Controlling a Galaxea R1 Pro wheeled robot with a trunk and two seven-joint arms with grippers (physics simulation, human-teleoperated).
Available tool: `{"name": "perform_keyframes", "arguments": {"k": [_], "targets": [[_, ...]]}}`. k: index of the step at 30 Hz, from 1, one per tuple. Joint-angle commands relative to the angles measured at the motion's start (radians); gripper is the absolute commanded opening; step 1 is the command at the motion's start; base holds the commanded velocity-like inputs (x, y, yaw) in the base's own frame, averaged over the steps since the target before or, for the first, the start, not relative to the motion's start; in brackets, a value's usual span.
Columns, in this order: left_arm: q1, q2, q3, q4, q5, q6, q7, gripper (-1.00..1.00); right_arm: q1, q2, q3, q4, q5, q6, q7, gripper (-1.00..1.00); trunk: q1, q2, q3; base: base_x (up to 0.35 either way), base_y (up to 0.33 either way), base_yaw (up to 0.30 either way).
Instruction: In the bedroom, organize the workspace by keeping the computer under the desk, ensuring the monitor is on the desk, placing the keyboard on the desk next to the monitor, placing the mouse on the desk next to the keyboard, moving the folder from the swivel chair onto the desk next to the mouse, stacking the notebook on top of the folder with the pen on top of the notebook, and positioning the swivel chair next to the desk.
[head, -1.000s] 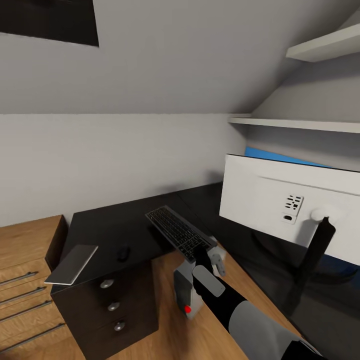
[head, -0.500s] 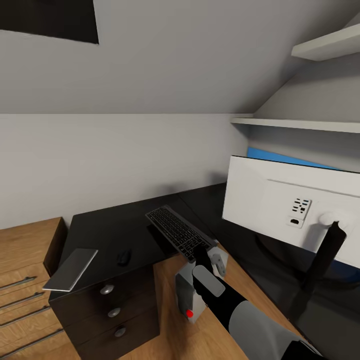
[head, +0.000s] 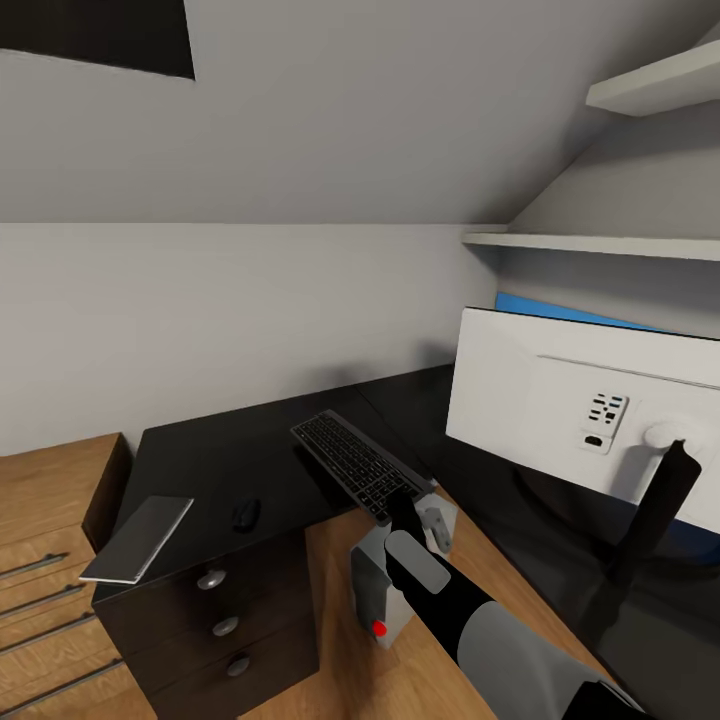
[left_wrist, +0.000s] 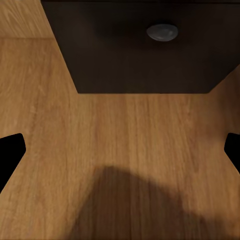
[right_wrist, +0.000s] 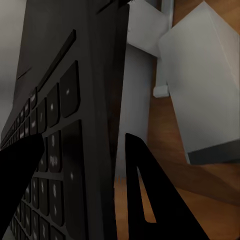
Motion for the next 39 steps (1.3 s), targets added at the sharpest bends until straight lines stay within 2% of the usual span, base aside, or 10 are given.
{"name": "perform_keyframes", "arguments": {"k": [1,4,37,38,39], "targets": [[-0.001,0.0,-0.008,-0.001,0.0,-0.002,0.008,1.0,-0.001,0.0,0.003,0.0,0.001,-0.003,-0.004,-1.0,0.004,-0.008,-0.004,0.0,0.0,0.0],[-0.001,0.0,-0.008,-0.001,0.0,-0.002,0.008,1.0,-0.001,0.0,0.003,0.0,0.001,-0.002,-0.004,-1.0,0.015,-0.029,-0.014,0.0,0.0,0.0],[-0.001,0.001,-0.007,-0.001,0.0,-0.001,0.006,1.0,-0.001,0.0,0.003,0.005,0.003,-0.001,-0.005,-1.0,0.015,-0.029,-0.014,0.028,0.014,0.0],[-0.001,0.001,-0.007,-0.001,0.0,-0.001,0.007,1.0,-0.001,0.0,0.004,0.006,0.003,0.0,-0.005,1.0,0.015,-0.029,-0.014,0.0,0.0,0.0],[0.0,0.001,-0.007,-0.001,0.0,-0.001,0.007,1.0,-0.001,0.0,0.004,0.006,0.003,0.0,-0.005,1.0,0.015,-0.029,-0.014,0.0,0.0,0.0]]}}
